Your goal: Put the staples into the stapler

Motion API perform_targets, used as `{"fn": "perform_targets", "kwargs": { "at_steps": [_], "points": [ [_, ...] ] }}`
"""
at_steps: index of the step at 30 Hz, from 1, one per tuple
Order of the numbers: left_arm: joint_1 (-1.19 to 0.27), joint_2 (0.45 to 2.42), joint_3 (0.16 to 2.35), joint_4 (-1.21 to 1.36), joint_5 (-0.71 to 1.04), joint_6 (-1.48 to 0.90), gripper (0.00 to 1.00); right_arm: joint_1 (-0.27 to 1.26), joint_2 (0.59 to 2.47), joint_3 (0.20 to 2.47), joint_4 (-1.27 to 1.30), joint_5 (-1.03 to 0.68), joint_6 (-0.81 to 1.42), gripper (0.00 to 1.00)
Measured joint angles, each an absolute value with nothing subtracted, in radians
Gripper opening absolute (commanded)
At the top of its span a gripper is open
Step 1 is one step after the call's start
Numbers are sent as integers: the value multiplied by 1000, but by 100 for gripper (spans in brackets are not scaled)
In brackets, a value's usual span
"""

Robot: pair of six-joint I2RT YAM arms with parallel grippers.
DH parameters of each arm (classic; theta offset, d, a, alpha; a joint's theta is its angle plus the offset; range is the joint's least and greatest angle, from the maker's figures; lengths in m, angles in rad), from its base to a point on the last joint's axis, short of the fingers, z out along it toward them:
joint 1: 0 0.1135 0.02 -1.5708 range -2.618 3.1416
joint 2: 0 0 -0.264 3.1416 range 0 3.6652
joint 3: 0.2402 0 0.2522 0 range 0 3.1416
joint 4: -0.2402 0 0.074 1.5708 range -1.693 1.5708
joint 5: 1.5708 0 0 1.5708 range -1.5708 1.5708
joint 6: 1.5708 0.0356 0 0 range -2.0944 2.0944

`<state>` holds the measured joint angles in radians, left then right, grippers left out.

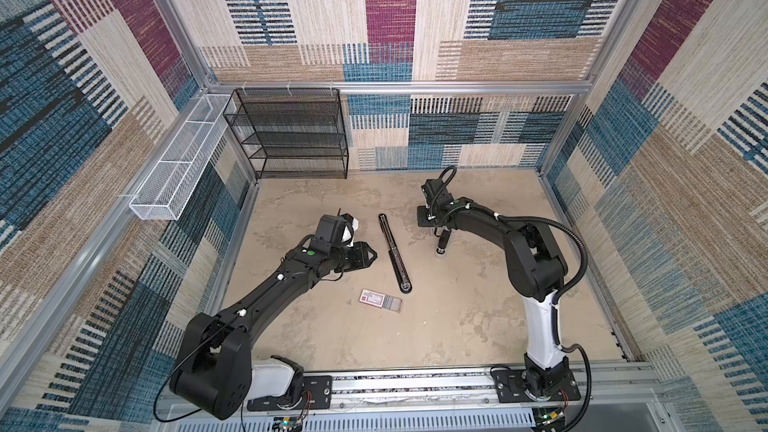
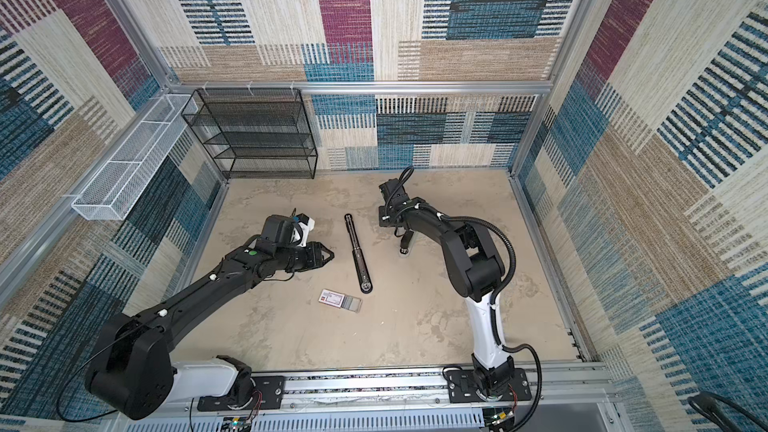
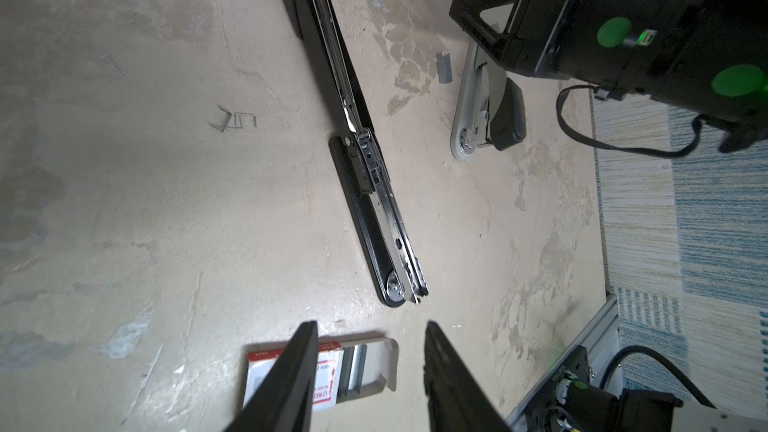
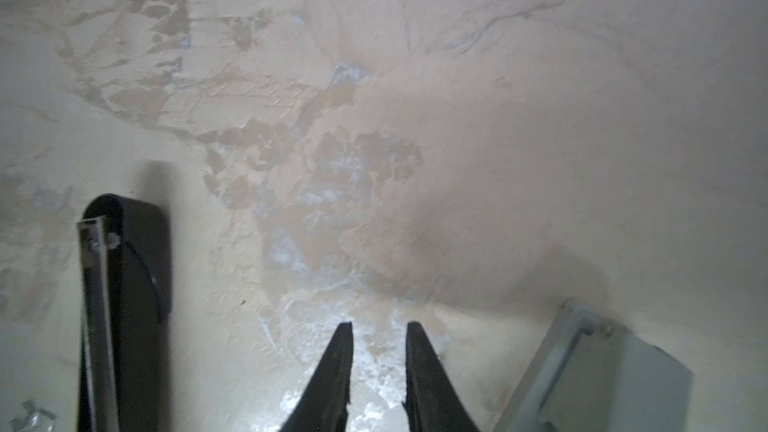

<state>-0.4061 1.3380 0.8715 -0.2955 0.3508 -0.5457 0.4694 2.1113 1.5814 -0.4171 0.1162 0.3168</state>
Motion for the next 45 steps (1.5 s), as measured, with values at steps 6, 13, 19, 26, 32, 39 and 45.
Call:
{"fn": "perform_targets", "kwargs": {
  "at_steps": [6, 13, 19, 26, 32, 39, 45],
  "points": [
    [-411, 1344, 871, -289, 361, -546, 45, 463, 2140, 1615, -476, 114, 307, 19],
    [-411, 1348, 871, -289, 366, -546, 45, 463, 2159, 1622, -518, 112, 298, 20],
    [-411, 1348, 868, -290, 365, -546, 45, 463, 2167, 1636, -529, 112, 294, 19],
    [-411, 1348, 867, -290, 364, -546, 45, 463, 2185, 1644, -552, 112, 290, 19],
    [-411, 1348, 865, -293, 364, -546, 45, 463, 2196, 1648, -559, 112, 287, 17],
    [-411, 1351, 864, -293, 349, -546, 45, 464, 2197, 1648, -559, 104, 287, 12],
    [-411, 1365, 864, -292, 347, -546, 45, 474, 2197, 1646, -558, 104, 283, 10]
  ]
}}
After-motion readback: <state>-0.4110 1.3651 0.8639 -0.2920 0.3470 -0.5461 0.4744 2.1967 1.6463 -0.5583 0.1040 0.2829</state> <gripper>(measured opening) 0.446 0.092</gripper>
